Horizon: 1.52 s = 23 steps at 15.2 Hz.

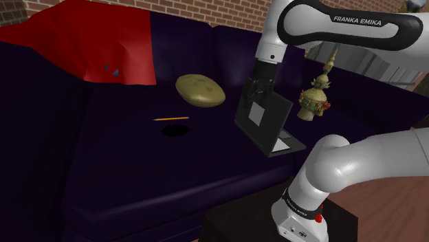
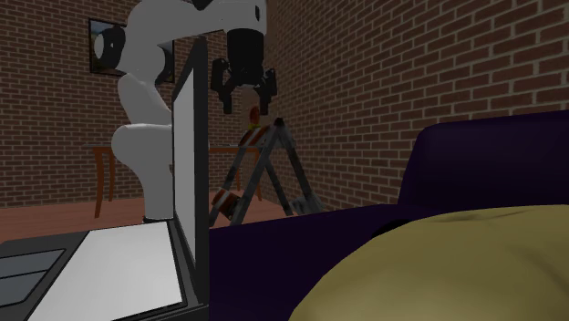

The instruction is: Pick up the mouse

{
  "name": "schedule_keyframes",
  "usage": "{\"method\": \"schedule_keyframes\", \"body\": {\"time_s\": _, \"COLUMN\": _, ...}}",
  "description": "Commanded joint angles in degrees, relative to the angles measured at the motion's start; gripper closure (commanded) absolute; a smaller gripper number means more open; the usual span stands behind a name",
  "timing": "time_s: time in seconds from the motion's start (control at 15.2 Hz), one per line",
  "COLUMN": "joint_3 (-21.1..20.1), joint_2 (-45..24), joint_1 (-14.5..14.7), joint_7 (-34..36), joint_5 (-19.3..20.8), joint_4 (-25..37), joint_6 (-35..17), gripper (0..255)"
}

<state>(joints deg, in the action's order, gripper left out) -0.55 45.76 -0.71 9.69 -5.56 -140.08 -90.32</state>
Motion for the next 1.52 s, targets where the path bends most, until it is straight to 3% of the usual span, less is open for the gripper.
{"method": "schedule_keyframes", "body": {"time_s": 0.0, "joint_3": 0.0, "joint_2": 0.0, "joint_1": 0.0, "joint_7": 0.0, "joint_5": 0.0, "joint_4": 0.0, "joint_6": 0.0, "gripper": 0}}
{"method": "schedule_keyframes", "body": {"time_s": 0.79, "joint_3": 6.81, "joint_2": -24.6, "joint_1": 7.02, "joint_7": -27.6, "joint_5": 0.74, "joint_4": 5.22, "joint_6": -20.23, "gripper": 0}}
{"method": "schedule_keyframes", "body": {"time_s": 1.45, "joint_3": 7.27, "joint_2": -46.16, "joint_1": 11.69, "joint_7": -49.46, "joint_5": -4.14, "joint_4": 18.0, "joint_6": -29.15, "gripper": 0}}
